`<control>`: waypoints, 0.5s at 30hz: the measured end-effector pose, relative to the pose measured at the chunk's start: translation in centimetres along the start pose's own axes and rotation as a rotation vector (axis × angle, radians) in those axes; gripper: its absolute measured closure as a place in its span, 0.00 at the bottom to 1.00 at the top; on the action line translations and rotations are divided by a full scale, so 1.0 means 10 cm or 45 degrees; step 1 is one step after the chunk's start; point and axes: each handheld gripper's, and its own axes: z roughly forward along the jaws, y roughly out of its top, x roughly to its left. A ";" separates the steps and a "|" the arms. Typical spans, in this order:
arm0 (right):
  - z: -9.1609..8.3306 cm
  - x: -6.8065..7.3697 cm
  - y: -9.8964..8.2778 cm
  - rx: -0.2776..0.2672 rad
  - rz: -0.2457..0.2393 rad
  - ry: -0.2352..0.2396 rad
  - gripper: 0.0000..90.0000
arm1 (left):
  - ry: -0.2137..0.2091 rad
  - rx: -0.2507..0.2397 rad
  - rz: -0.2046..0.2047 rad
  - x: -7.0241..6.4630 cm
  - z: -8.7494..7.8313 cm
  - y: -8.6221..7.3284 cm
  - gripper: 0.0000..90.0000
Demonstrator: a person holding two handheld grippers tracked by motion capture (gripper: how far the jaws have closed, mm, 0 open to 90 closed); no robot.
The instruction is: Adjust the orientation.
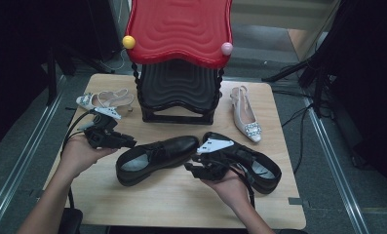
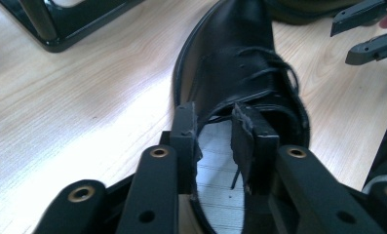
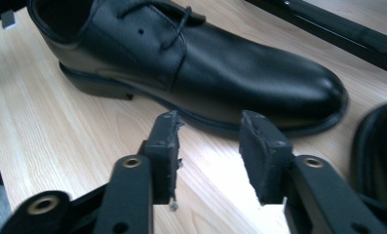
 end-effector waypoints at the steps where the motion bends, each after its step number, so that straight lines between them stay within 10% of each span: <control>1: 0.02 0.00 0.02 0.001 0.002 0.002 0.73 | -0.006 0.021 -0.002 0.03 0.03 0.01 0.86; 9: 0.32 0.04 0.19 0.063 0.033 0.081 0.99 | -0.068 0.029 -0.090 0.27 0.27 -0.09 1.00; 15: 0.50 0.09 0.04 0.058 0.082 0.142 1.00 | -0.079 0.027 -0.088 0.28 0.33 -0.20 1.00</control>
